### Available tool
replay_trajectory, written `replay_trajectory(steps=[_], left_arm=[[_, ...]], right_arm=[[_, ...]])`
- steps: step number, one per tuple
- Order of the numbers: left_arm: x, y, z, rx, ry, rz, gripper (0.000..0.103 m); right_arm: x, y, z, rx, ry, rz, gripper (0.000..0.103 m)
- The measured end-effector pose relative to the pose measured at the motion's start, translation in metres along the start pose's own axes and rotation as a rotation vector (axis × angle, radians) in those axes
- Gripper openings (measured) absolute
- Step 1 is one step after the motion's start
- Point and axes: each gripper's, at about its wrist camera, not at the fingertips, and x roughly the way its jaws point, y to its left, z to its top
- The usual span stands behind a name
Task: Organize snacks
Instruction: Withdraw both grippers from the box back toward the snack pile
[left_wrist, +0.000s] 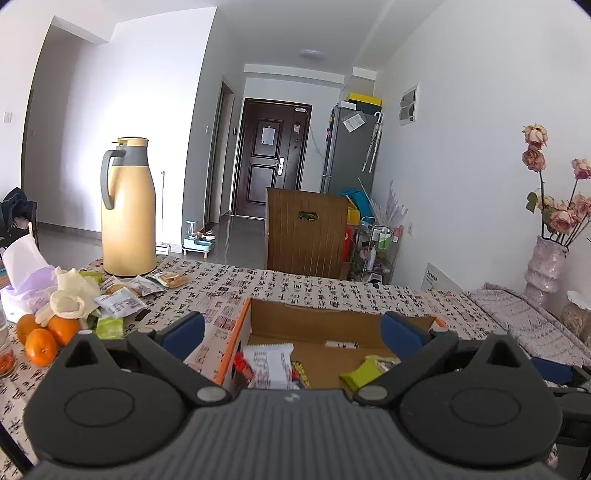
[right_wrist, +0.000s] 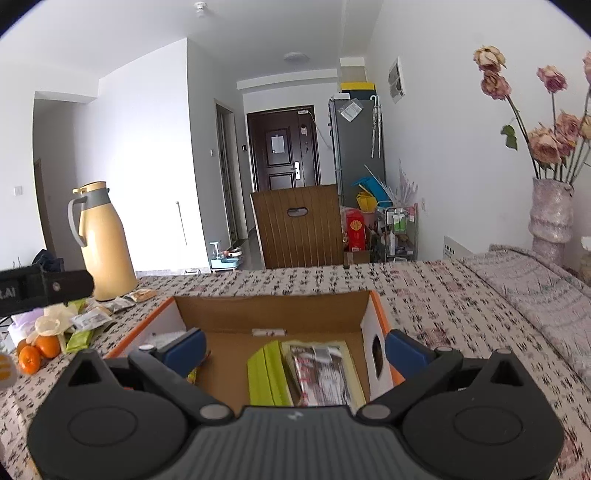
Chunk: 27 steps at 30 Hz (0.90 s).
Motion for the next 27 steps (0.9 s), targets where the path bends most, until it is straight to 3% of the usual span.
replay_trajectory(steps=[9,18,23,27], left_arm=[[-0.036,0.01,-0.035,0.036,0.028,-0.012,0.103],[-0.052,0.038,-0.08,0.043,0.115,-0.003,0.103],[-0.052,0.059,-0.104,-0.005,0.176,0.03,0.103],[-0.051,0.066,-0.111,-0.029,0.172,0.028,0.103]], right_arm=[[-0.038,-0.006,-0.039,-0.001,0.039,0.005,0.103],[-0.071,-0.007,-0.077,-0.018,0.094,-0.019,0.103],[-0.077,-0.012,-0.101,-0.024,0.154,-0.034,0.103],[-0.075,-0.014,-0.11,-0.022,0.181,-0.043,0.103]])
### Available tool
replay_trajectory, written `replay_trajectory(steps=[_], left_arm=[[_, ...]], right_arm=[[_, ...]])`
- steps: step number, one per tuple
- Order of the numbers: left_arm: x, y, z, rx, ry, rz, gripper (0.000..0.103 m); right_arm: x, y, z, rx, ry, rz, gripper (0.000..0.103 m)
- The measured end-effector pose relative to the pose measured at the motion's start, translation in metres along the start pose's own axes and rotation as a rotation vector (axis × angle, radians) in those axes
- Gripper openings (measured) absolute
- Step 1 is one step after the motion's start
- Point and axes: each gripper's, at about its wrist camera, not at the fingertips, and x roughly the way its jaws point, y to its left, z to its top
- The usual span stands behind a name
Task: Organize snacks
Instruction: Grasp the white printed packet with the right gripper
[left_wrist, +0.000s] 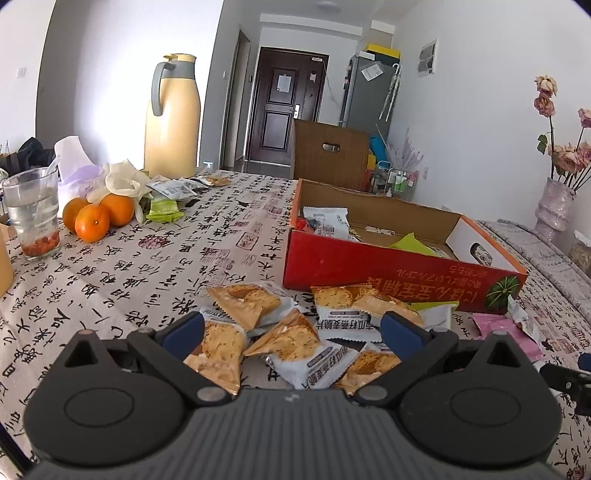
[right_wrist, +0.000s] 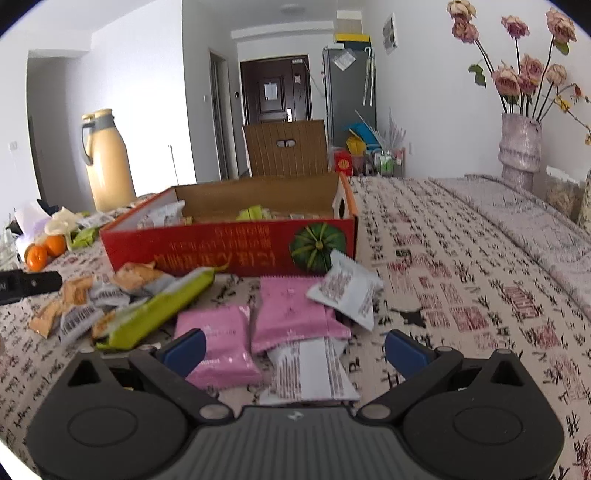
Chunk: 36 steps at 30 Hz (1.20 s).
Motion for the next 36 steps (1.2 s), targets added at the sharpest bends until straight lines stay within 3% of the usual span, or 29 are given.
replay_trajectory(steps=[12,17,24,26,36], left_arm=[[0.014,-0.009,-0.013,0.052,0.007,-0.024,0.103],[0.016,-0.009,-0.015,0.045,0.014,-0.033,0.103],[0.018,-0.009,-0.016,0.045,0.028,-0.035,0.103],[0.018,-0.009,-0.016,0.041,0.03,-0.037,0.103],[0.018,-0.008,-0.016,0.032,0.035,-0.037,0.103]], right_arm=[[0.011,-0.014,-0.007,0.028,0.035,-0.041,0.1],[0.02,-0.014,-0.01,0.023,0.067,-0.033,0.08],[0.03,-0.008,-0.007,-0.008,0.065,-0.042,0.069],[0.034,-0.008,-0.007,-0.017,0.086,-0.04,0.053],[0.027,0.006,-0.011,-0.104,0.058,-0.046,0.044]])
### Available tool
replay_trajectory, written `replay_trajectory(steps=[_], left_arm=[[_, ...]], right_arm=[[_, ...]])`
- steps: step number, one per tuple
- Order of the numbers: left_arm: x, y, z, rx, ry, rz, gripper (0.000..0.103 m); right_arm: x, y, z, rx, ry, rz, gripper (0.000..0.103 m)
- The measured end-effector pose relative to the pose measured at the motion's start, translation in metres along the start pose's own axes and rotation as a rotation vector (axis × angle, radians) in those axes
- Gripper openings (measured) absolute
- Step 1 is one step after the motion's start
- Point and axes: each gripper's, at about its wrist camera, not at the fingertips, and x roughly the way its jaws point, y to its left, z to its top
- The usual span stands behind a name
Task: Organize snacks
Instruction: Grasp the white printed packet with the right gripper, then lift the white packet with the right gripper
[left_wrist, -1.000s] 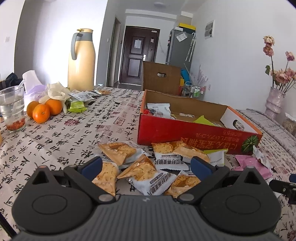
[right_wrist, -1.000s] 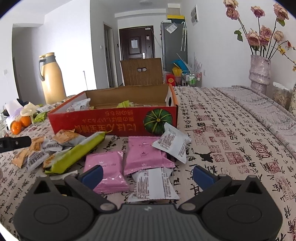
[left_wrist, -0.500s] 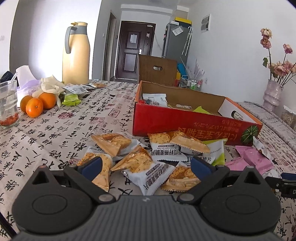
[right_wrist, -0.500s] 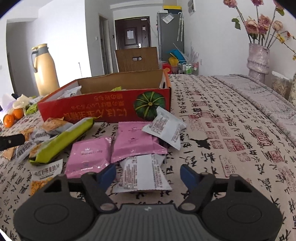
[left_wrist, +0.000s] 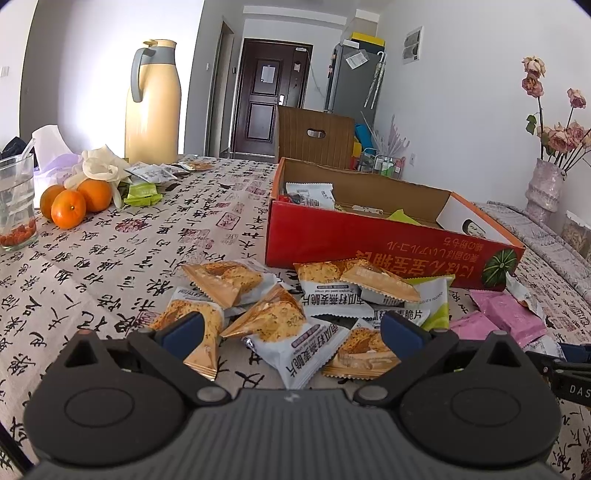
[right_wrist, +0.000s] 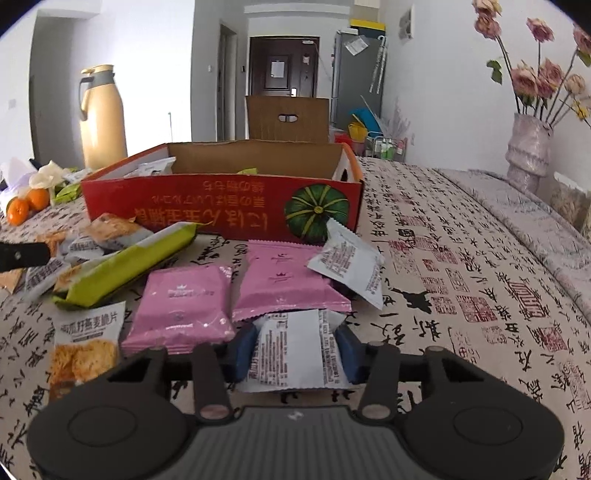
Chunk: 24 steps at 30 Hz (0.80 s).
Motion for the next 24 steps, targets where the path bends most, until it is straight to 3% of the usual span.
replay_trajectory(steps=[9,10,16,20,24], left_arm=[[0.001,0.001,0.0,-0.005,0.008,0.004,0.103],[0.001,0.001,0.0,-0.006,0.008,0.006,0.103],[0.0,0.001,-0.001,-0.006,0.008,0.016,0.103],[0.0,0.0,-0.001,-0.002,0.007,0.02,0.103],[-0.001,0.0,-0.001,-0.006,0.007,0.02,0.103]], right_arm=[[-0.03,-0.008,0.005,0.03,-0.095,0.016,0.032],[-0.032,-0.01,0.007,0.039,-0.094,0.03,0.0],[-0.029,-0.01,0.004,0.06,-0.054,0.048,0.012],[-0.027,-0.008,0.0,0.079,-0.024,0.058,0.053],[-0.017,-0.002,-0.006,0.077,0.032,0.048,0.055]])
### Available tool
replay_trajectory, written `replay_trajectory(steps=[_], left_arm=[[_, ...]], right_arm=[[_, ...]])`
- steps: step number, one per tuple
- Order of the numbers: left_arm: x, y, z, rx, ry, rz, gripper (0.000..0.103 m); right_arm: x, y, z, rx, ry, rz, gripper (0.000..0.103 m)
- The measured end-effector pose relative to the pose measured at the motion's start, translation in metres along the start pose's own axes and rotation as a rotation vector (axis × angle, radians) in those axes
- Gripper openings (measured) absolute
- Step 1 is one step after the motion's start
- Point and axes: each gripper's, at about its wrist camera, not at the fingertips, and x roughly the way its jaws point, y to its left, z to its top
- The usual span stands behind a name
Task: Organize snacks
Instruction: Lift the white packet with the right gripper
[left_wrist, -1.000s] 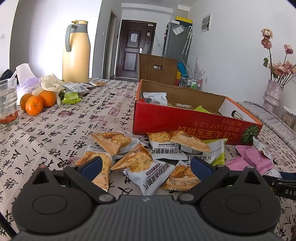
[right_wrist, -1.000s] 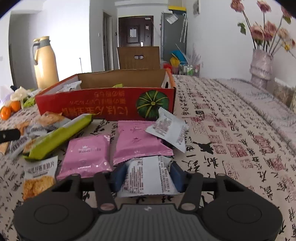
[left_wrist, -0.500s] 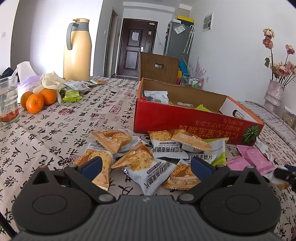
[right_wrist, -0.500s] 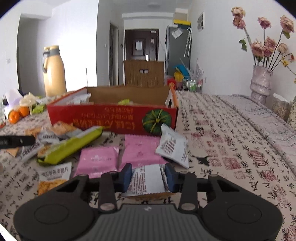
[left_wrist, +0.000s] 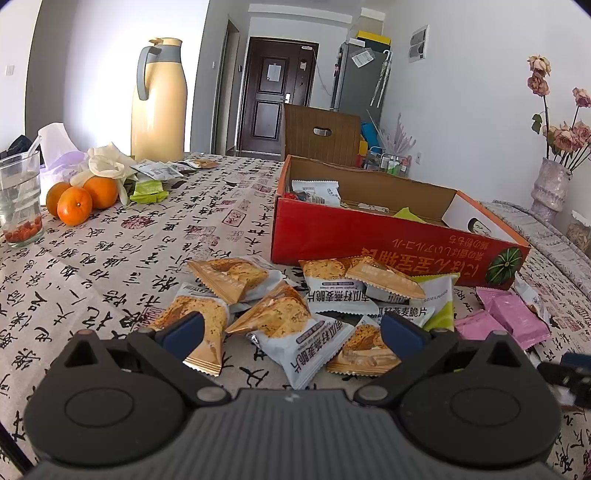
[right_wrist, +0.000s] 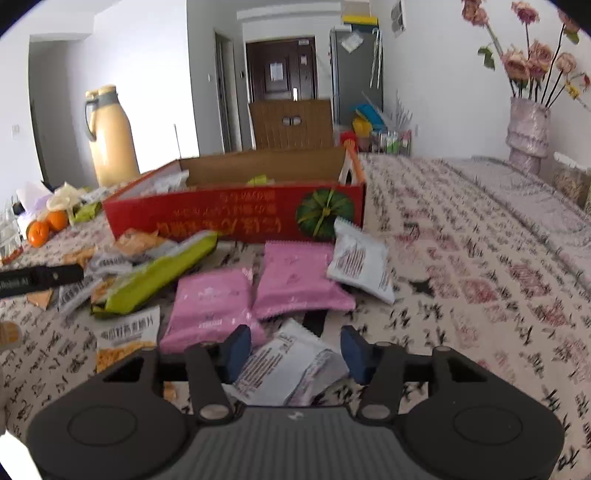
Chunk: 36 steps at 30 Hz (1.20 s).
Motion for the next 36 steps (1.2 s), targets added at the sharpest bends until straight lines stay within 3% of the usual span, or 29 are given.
replay_trajectory(steps=[6,9,13,18,22,25,36], left_arm=[[-0.001,0.001,0.0,0.0,0.0,-0.002,0.103],[-0.001,0.0,0.0,-0.002,-0.002,-0.001,0.103],[0.0,0.0,0.0,-0.001,-0.001,0.0,0.103],[-0.001,0.0,0.0,-0.003,-0.002,0.001,0.103],[-0.004,-0.002,-0.001,0.019,0.003,0.005,0.103],[-0.007,-0.002,-0.002,0.038,0.01,0.006,0.103],[-0.009,0.013,0.01,0.071,0.033,0.05,0.103]], right_arm=[[-0.002,0.001,-0.01,-0.01,0.001,-0.04,0.062],[-0.006,-0.003,-0.015,0.016,-0.01,-0.06,0.071],[-0.019,-0.007,-0.015,0.032,-0.047,-0.061,0.072],[-0.024,-0.003,-0.015,0.018,-0.03,-0.047,0.072],[-0.015,0.007,-0.02,-0.01,-0.001,-0.047,0.065],[-0.018,0.01,-0.021,-0.023,-0.012,-0.024,0.046],[-0.026,-0.003,-0.017,0.018,-0.074,-0.02,0.042]])
